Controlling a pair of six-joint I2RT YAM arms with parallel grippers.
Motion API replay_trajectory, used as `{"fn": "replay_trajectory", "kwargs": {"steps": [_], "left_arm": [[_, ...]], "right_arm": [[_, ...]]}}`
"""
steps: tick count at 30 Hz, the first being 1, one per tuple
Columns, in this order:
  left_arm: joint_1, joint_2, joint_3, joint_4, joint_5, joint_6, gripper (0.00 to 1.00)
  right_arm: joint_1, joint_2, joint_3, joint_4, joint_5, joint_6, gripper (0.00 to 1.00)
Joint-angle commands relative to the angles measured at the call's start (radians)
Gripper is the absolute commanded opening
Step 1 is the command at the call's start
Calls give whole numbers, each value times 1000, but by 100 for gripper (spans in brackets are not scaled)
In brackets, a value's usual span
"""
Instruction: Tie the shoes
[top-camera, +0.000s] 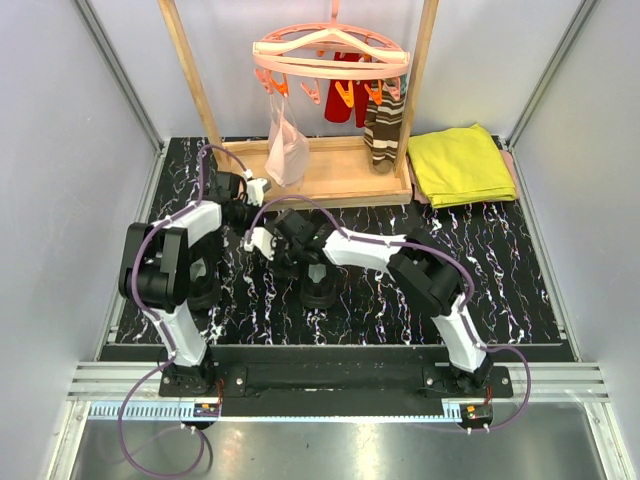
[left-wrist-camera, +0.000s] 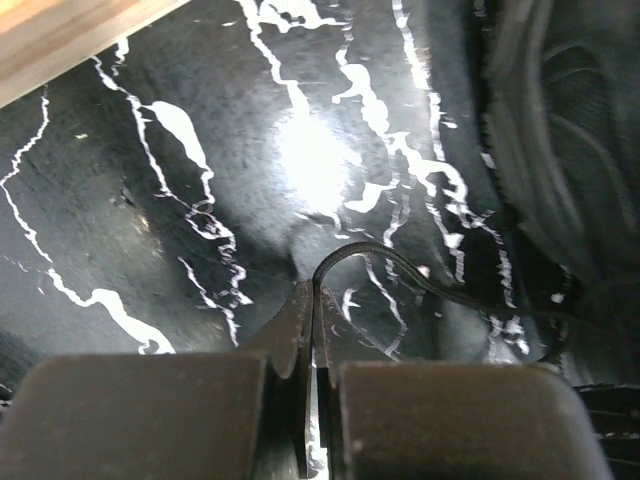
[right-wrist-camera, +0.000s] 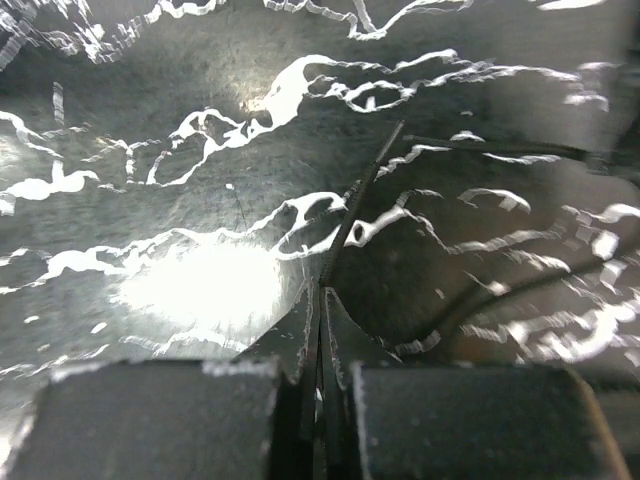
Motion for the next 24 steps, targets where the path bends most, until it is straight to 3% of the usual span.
{"fn": "replay_trajectory", "kwargs": {"steps": [1,13,24], "left_arm": [[5,-110,-35,52,76,-19,0],[8,-243,-179,3,111,-33,0],[-1,-321,-294,-17,197,57,0]], "right_arm": [[-28,-163,41,-16,11,87,0],[-149,-498,-184,-90,-79,142,0],[-217,-653,-356,-116,-70,253,0]]}}
